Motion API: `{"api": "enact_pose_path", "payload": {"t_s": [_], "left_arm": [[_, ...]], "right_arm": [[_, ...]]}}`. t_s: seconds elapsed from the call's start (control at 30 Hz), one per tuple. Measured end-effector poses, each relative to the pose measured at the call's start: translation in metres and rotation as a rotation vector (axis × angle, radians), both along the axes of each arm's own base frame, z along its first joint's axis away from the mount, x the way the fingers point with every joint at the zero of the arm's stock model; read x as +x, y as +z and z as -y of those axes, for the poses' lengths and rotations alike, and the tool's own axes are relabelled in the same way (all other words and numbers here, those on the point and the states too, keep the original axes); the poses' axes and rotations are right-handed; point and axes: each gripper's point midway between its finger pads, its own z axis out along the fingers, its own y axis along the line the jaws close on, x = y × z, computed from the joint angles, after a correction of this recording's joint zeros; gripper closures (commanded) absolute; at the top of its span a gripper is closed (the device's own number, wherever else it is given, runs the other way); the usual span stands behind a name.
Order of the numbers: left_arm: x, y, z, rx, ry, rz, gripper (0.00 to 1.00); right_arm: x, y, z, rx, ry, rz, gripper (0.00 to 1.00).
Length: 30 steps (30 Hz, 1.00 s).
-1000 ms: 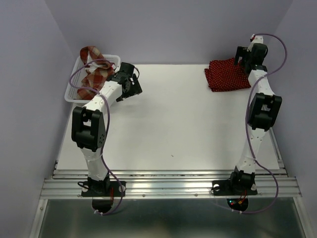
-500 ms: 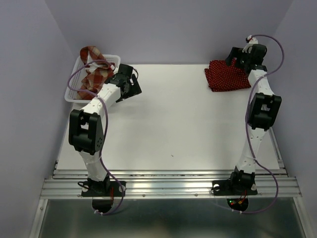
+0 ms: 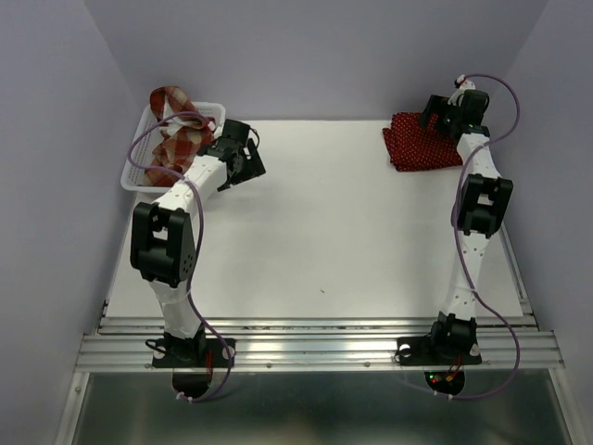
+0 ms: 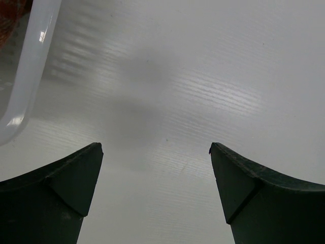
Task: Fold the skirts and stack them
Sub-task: Neatly place the folded skirt to the corner
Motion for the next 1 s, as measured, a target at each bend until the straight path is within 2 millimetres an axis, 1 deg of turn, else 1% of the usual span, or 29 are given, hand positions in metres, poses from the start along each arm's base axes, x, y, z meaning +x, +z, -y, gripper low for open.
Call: {"api": "enact_pose_path", "payload": {"t_s": [0.13, 0.23, 0.3, 0.5, 0.63, 0.7, 0.83, 0.9, 0.93, 0.97, 1.0], "left_arm": [[0.004, -0.009, 0.001, 0.007, 0.000, -0.019, 0.01], [0.005, -0.016, 0.001, 0.012, 0.000, -0.035, 0.01], [0.004, -0.019, 0.001, 0.017, 0.000, -0.045, 0.01], [0.003, -0.019, 0.000, 0.022, 0.001, -0.054, 0.01], [0.003, -0.019, 0.000, 0.022, 0.000, -0.052, 0.01], [0.003, -0.019, 0.000, 0.022, -0.001, -0.053, 0.01], [0.003, -0.018, 0.000, 0.027, -0.008, -0.052, 0.01], [0.003, -0.018, -0.001, 0.030, -0.013, -0.051, 0.01], [0.003, -0.017, -0.001, 0.031, -0.015, -0.049, 0.01], [0.004, -0.016, -0.001, 0.032, -0.017, -0.046, 0.01], [0.004, -0.014, -0.001, 0.031, -0.019, -0.041, 0.01]], "right_arm": [[0.004, -0.008, 0.013, -0.023, -0.055, -0.001, 0.00], [0.007, -0.017, 0.028, -0.041, -0.112, -0.001, 0.00], [0.009, -0.018, 0.037, -0.044, -0.142, 0.009, 0.00], [0.015, -0.020, 0.062, -0.004, -0.174, 0.066, 0.00], [0.017, -0.034, 0.066, 0.031, -0.168, 0.069, 0.00], [0.016, -0.037, 0.065, 0.047, -0.156, 0.065, 0.00], [0.018, -0.028, 0.059, 0.064, -0.128, 0.086, 0.00], [0.016, -0.020, 0.058, 0.065, -0.124, 0.093, 0.00], [0.014, -0.013, 0.057, 0.065, -0.123, 0.097, 0.00], [0.011, 0.001, 0.055, 0.067, -0.117, 0.108, 0.00], [0.008, 0.008, 0.053, 0.067, -0.115, 0.111, 0.00]]}}
